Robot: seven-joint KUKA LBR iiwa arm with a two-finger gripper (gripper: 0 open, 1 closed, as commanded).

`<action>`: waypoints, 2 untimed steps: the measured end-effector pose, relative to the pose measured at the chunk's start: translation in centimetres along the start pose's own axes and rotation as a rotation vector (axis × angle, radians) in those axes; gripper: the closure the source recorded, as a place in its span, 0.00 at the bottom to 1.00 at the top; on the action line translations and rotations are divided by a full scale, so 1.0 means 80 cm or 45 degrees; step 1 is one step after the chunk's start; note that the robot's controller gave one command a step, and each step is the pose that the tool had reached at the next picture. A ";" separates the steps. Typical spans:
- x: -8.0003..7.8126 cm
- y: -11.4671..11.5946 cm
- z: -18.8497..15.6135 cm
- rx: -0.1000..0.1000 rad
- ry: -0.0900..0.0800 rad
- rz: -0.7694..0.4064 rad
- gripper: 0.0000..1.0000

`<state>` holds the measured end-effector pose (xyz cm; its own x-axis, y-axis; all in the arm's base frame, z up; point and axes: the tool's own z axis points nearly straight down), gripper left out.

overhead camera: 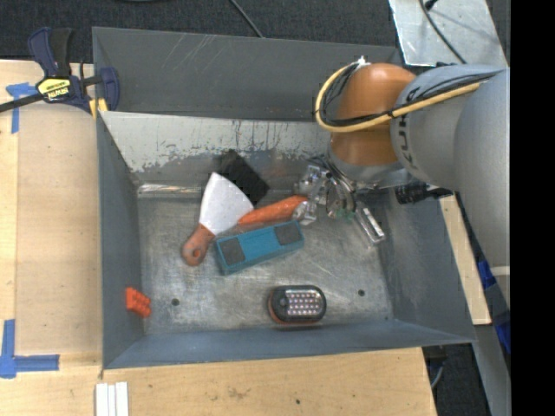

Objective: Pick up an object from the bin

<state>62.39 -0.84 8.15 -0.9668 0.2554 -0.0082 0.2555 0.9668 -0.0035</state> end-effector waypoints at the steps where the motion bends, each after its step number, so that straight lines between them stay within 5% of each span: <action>1: 0.000 0.000 -0.001 -0.001 -0.001 0.000 1.00; 2: 0.001 0.000 -0.005 -0.002 0.001 0.001 1.00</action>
Offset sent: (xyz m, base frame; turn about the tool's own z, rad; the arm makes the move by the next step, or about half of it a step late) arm 0.0001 0.0001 0.0358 0.0000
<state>62.29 -0.85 8.58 -0.9667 0.2558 -0.0072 0.2558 0.9667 -0.0019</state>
